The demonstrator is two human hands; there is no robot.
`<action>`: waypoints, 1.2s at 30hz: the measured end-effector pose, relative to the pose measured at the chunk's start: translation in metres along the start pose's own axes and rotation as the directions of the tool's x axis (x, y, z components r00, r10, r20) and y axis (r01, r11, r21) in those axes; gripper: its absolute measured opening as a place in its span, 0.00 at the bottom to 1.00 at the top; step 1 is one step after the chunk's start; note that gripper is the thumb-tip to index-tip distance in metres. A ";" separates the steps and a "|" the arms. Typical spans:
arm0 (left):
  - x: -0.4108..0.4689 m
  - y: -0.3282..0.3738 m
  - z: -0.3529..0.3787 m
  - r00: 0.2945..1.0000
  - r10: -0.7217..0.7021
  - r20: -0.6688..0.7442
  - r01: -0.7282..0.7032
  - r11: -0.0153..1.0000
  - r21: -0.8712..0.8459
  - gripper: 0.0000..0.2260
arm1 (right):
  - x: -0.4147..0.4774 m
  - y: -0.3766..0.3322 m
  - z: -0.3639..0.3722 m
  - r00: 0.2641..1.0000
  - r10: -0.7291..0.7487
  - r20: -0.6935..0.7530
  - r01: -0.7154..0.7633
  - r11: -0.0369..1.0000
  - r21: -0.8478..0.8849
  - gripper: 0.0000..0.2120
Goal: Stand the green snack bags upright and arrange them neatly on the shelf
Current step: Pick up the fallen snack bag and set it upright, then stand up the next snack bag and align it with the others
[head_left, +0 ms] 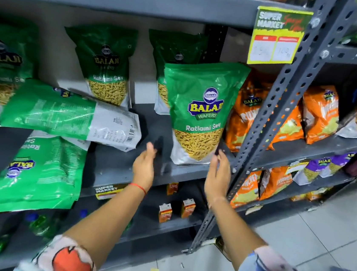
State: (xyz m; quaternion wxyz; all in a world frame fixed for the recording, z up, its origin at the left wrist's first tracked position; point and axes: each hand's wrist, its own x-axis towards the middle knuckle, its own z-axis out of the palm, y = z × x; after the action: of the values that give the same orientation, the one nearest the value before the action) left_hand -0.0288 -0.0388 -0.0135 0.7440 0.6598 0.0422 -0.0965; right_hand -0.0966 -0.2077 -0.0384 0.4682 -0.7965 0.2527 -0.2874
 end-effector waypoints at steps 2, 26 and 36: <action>-0.007 -0.003 -0.028 0.984 0.088 -0.155 -0.094 0.995 -0.033 0.15 | -0.033 0.001 0.009 0.962 -0.272 -0.027 0.262 0.946 -0.188 0.27; 0.052 0.056 -0.073 0.902 0.070 -0.426 -0.092 0.995 -0.033 0.16 | 0.083 -0.198 0.178 0.597 0.053 0.800 0.408 0.839 -0.361 0.25; 0.094 0.092 -0.138 0.954 0.069 0.291 -0.158 0.941 0.298 0.20 | 0.024 -0.136 0.163 0.896 -0.014 0.443 0.019 1.000 -0.008 0.18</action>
State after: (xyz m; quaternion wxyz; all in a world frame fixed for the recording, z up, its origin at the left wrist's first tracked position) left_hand 0.0905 0.0992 0.0405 0.6309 0.7523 -0.1165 -0.1497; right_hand 0.0520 -0.0673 0.0233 0.5063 -0.8458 0.1344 -0.1010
